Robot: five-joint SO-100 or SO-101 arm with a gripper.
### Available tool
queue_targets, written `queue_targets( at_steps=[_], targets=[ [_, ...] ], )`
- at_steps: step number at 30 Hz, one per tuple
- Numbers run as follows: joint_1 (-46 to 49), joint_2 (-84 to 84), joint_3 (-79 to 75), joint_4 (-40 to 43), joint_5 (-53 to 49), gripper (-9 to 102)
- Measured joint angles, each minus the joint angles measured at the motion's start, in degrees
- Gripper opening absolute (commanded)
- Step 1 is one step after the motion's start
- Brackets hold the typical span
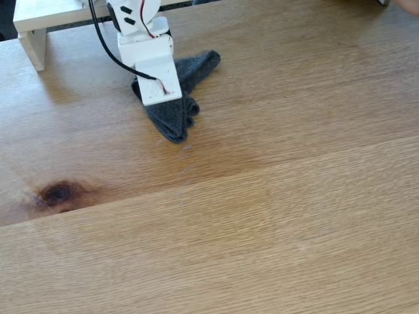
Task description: Clean the area in front of the robot
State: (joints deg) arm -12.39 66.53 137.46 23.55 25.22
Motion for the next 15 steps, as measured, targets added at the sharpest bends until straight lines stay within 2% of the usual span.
queue_targets(
  at_steps=[12,15],
  targets=[
    [1.2,3.5,-5.3,7.2,0.6,0],
    [3.3,6.0,-11.3,8.8,0.2,0]
  ],
)
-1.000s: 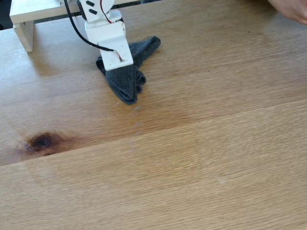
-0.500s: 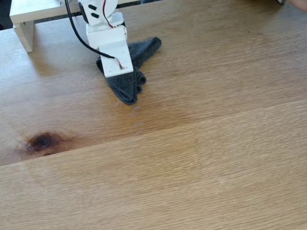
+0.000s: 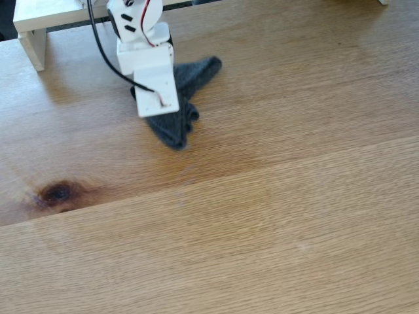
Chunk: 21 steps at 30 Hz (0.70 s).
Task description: Clean the area in front of the robot
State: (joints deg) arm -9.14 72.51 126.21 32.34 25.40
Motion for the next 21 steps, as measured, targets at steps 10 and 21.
queue_targets(
  at_steps=[10,21],
  targets=[
    [4.1,-1.0,-20.0,-1.1,-1.1,0],
    [-1.7,-15.3,-21.2,-7.0,-1.5,0]
  ],
)
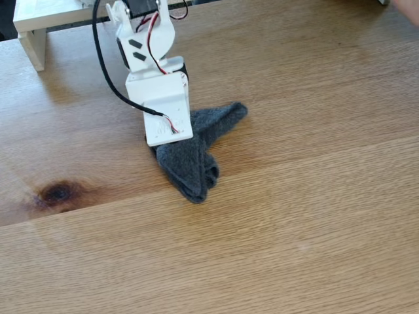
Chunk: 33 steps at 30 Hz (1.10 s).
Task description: Clean the area in front of the robot
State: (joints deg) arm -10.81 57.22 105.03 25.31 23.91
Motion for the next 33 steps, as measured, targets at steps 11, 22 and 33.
queue_targets(
  at_steps=[11,22,33],
  targets=[
    [5.5,-1.1,-1.8,4.7,2.4,0],
    [16.3,6.3,-1.6,14.0,0.6,0],
    [-3.5,15.2,-1.5,4.7,-3.2,0]
  ],
)
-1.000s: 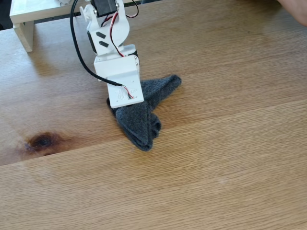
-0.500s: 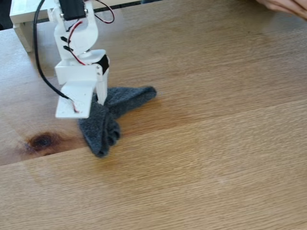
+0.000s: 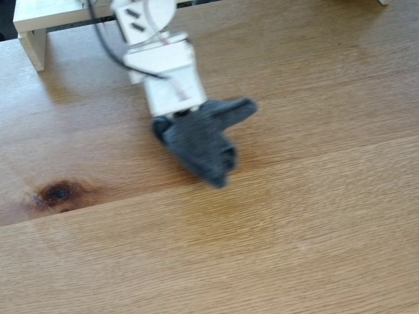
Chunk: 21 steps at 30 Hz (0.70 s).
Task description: Clean the area in front of the robot
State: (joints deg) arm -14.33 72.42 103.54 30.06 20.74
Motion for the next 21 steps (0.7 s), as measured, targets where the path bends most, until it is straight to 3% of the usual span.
queue_targets(
  at_steps=[5,8,12,21],
  targets=[
    [-1.3,-8.7,0.0,-15.0,-3.3,0],
    [0.2,-16.9,-0.5,-18.6,-5.2,0],
    [2.0,-25.3,-8.6,-16.1,-7.9,0],
    [9.2,-30.7,-24.3,-1.9,-5.7,0]
  ],
)
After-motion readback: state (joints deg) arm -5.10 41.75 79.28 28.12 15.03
